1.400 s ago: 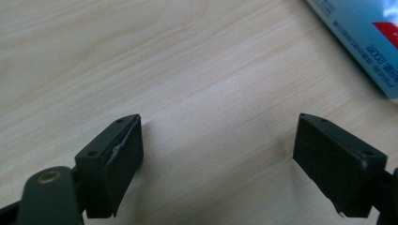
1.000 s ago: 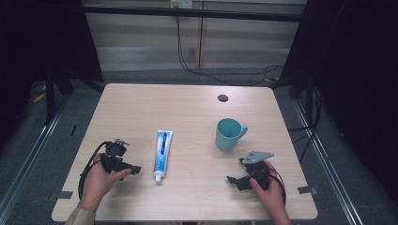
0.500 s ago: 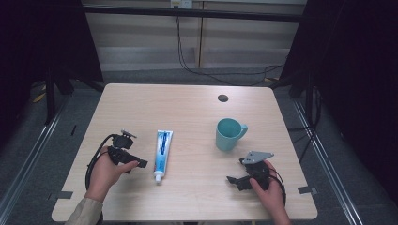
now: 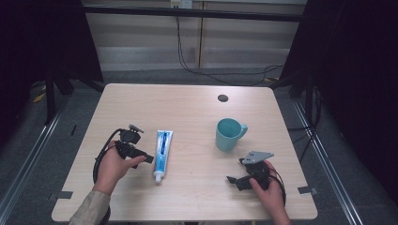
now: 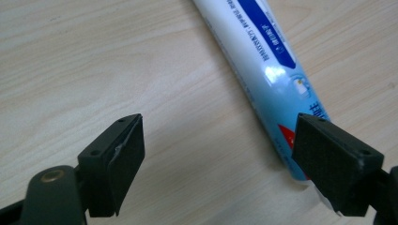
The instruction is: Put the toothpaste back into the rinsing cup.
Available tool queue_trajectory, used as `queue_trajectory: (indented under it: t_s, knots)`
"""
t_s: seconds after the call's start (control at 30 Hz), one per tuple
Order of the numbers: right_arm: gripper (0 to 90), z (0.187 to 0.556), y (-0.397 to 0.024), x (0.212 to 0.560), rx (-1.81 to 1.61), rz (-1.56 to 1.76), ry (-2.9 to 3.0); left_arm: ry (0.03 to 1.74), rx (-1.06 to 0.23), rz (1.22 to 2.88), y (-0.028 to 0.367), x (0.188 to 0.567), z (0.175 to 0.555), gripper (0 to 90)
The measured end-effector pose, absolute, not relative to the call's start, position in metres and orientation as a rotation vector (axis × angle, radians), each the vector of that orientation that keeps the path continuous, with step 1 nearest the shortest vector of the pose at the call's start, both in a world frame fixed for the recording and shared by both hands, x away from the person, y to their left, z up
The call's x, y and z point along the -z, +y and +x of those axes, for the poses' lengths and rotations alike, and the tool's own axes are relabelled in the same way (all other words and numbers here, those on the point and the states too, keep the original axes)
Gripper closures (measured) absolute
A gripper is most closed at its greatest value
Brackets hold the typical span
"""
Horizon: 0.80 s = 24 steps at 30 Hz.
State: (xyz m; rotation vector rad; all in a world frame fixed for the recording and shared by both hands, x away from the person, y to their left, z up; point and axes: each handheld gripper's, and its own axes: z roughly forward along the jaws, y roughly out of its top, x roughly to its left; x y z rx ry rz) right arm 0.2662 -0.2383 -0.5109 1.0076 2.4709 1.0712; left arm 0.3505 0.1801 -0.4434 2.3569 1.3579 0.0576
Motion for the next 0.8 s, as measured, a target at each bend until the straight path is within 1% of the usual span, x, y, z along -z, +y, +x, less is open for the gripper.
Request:
queue_trajectory:
  t_s: [0.3, 0.53, 0.63, 0.8]
  knots:
    - [11.4, 0.266, -0.238, 0.511, -1.071, 1.008, 2.471, 1.337, -0.044, 2.376, 0.158, 0.437, 0.355, 17.3]
    - [11.4, 0.266, -0.238, 0.511, -1.071, 1.007, 2.471, 1.327, -0.019, 2.385, 0.14, 0.439, 0.355, 17.4]
    - [11.4, 0.266, -0.238, 0.511, -1.071, 1.008, 2.471, 1.332, 0.0, 2.379, 0.134, 0.442, 0.355, 20.1]
    - [11.4, 0.266, -0.238, 0.511, -1.071, 1.008, 2.471, 1.336, -0.001, 2.384, 0.128, 0.445, 0.356, 20.1]
